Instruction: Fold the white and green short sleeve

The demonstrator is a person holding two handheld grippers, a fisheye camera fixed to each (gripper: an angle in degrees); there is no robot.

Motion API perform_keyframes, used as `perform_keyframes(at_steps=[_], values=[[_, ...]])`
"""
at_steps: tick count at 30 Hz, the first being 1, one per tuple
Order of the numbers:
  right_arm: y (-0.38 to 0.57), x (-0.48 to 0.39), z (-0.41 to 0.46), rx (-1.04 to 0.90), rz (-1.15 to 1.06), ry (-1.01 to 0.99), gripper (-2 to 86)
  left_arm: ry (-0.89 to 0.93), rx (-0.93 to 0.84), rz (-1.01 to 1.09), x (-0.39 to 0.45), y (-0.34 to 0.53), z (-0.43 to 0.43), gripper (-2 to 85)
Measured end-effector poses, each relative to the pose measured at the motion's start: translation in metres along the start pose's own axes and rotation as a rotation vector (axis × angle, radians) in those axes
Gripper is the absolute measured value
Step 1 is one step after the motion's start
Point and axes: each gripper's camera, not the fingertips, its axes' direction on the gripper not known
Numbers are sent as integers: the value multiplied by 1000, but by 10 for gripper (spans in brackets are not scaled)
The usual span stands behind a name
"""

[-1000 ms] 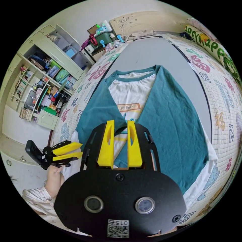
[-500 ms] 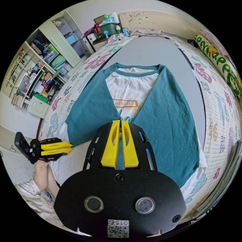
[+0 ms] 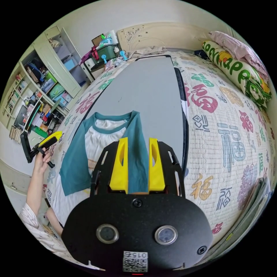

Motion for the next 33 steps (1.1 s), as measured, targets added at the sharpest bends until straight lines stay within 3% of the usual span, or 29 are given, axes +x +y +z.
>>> perform_keyframes(at_steps=[9, 13, 18, 20, 22, 25, 27, 30, 33], values=[[-60, -42, 38, -53, -13, -24, 123, -107, -181, -9, -2, -157, 133, 105], [-61, -61, 36, -68, -48, 97, 81, -92, -177, 18, -5, -185, 137, 55], [-55, -61, 12, -104, -92, 67, 3, -48, -171, 35, -9, -225, 129, 8], [-50, -57, 2, -96, -62, 175, -3, -61, -154, 30, -13, -237, 122, 4], [-44, -51, -10, -78, -50, 218, -2, -58, -134, 31, -17, -247, 114, 2], [-31, -40, -42, -3, -41, -77, 15, -40, -117, 36, -26, -257, 105, 3], [-22, -56, -52, 6, -116, -182, 92, -33, -128, 27, -38, -262, 105, 8], [-20, -78, -33, -118, -121, -69, 126, -2, -119, -44, -63, -264, 104, 28], [-5, -96, -26, -130, -174, -12, 93, 20, -130, -94, -86, -266, 108, 85]])
